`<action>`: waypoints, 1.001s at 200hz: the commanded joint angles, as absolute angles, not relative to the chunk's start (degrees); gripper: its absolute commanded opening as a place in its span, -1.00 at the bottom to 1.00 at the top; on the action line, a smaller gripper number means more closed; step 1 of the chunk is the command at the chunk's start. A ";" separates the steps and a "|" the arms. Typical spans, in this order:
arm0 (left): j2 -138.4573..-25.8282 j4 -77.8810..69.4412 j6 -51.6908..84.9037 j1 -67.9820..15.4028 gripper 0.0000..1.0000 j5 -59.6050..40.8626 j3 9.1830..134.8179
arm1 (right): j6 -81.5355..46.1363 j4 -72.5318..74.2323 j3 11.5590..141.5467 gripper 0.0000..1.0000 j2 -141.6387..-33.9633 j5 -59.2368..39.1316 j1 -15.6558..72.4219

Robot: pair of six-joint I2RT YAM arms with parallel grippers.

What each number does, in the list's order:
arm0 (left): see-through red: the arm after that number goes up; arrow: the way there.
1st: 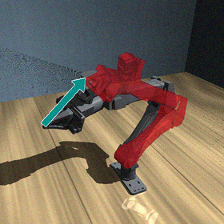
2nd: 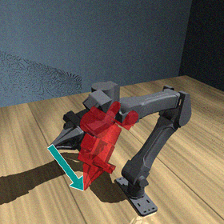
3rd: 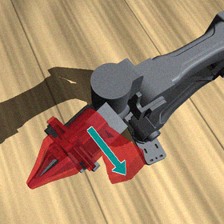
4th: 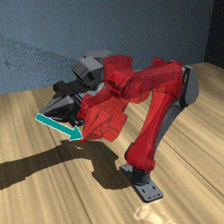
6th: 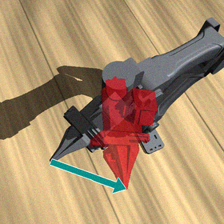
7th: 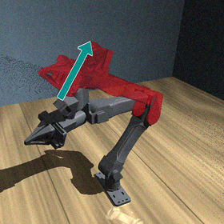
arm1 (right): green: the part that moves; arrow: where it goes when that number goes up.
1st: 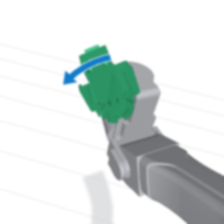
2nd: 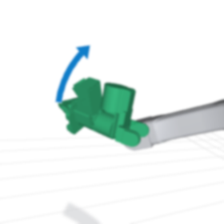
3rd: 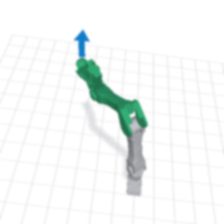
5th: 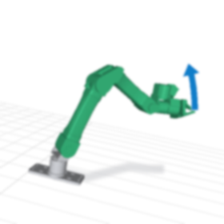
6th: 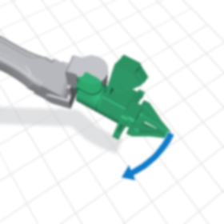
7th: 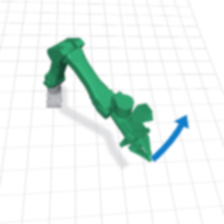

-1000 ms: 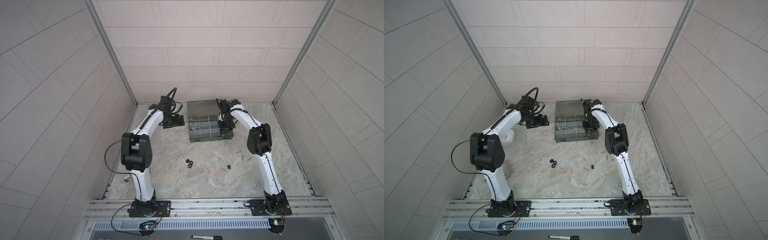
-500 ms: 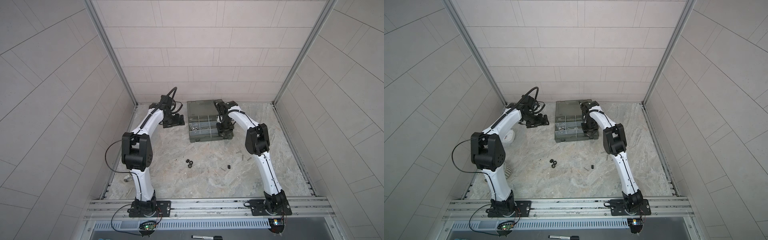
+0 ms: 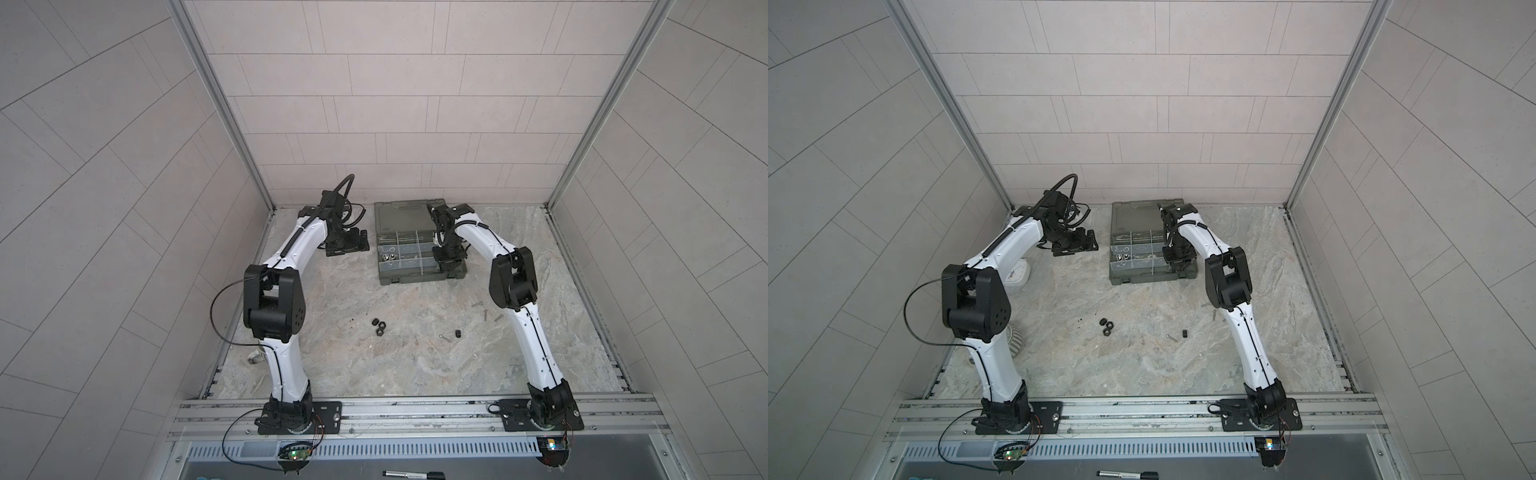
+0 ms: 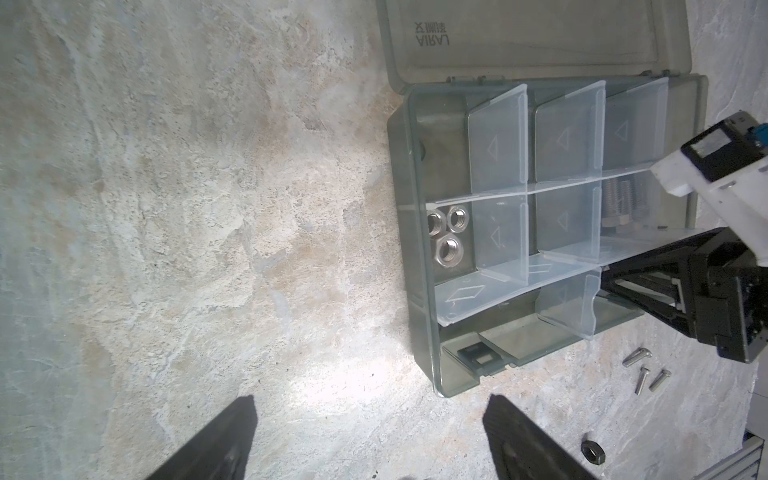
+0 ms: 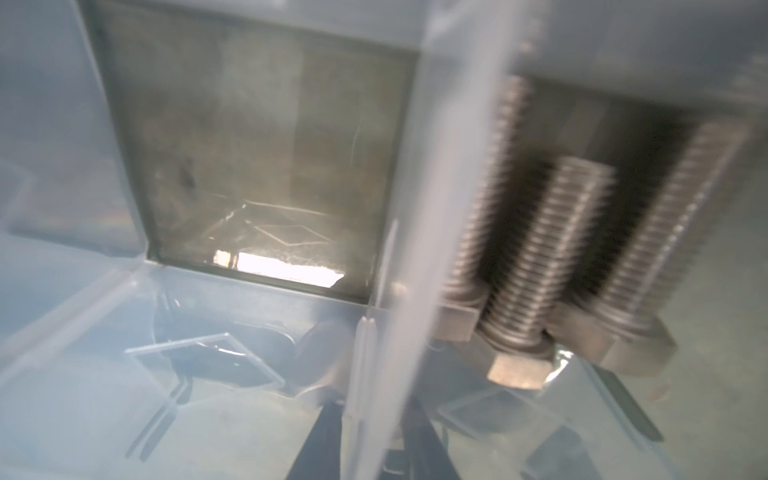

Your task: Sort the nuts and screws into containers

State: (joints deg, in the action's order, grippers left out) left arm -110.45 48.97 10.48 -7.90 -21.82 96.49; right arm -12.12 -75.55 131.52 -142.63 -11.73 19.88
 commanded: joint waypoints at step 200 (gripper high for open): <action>-104.83 47.58 10.17 -7.66 0.85 -21.53 92.40 | -11.73 -73.61 125.07 -0.57 -144.88 -8.17 23.99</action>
State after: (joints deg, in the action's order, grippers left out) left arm -107.50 48.16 10.50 -7.90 -21.76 93.51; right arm -12.45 -69.82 126.17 -140.57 -10.61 23.14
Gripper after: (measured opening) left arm 0.923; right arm 0.228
